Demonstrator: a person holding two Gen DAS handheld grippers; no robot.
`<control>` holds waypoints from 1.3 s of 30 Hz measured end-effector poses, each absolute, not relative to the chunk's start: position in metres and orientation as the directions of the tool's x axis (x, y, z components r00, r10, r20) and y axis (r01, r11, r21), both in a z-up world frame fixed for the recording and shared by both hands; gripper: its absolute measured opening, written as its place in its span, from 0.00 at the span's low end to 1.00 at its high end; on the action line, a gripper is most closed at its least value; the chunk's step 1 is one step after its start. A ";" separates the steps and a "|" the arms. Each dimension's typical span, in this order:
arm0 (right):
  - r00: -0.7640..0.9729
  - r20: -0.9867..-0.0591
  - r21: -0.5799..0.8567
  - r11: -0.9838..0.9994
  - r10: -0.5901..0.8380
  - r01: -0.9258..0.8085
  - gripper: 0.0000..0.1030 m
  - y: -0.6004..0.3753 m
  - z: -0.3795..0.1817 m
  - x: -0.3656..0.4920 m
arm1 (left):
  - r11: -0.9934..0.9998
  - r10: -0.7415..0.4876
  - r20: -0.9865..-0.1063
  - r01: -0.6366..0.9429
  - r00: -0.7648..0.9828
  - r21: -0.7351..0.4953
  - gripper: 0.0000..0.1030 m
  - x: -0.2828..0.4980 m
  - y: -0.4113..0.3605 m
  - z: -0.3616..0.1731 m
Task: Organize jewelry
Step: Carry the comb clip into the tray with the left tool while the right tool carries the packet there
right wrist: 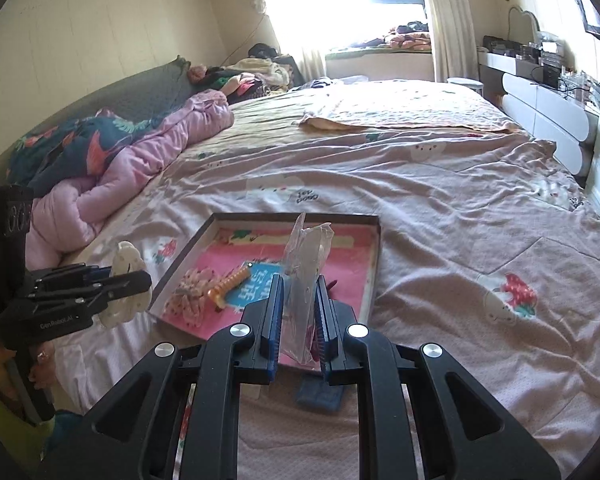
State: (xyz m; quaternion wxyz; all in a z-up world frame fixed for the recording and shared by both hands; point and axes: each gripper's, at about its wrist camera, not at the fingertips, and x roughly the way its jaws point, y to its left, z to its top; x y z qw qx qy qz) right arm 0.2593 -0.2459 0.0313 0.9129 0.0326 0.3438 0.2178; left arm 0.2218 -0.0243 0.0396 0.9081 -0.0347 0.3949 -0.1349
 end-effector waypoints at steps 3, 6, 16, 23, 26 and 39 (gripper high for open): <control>0.679 -0.610 0.203 0.909 0.408 -0.364 0.14 -0.249 0.033 0.264 | 0.958 -0.284 -0.706 0.227 0.649 -0.176 0.19 0.229 -0.030 0.039; 0.686 -0.611 0.200 0.916 0.395 -0.349 0.14 -0.252 0.034 0.269 | 0.957 -0.288 -0.705 0.228 0.648 -0.181 0.19 0.235 -0.033 0.038; 0.684 -0.632 0.187 0.929 0.364 -0.321 0.14 -0.251 0.024 0.286 | 0.954 -0.298 -0.711 0.220 0.636 -0.203 0.19 0.258 -0.041 0.022; 0.664 -0.657 0.183 0.930 0.358 -0.320 0.14 -0.245 0.010 0.298 | 0.955 -0.298 -0.739 0.195 0.604 -0.225 0.19 0.274 -0.039 -0.006; 0.650 -0.674 0.177 0.931 0.352 -0.320 0.14 -0.242 0.001 0.305 | 0.955 -0.298 -0.747 0.193 0.595 -0.227 0.19 0.278 -0.039 -0.016; 0.585 -0.747 0.151 0.937 0.317 -0.315 0.14 -0.227 -0.043 0.327 | 0.957 -0.288 -0.781 0.203 0.554 -0.209 0.19 0.292 -0.047 -0.049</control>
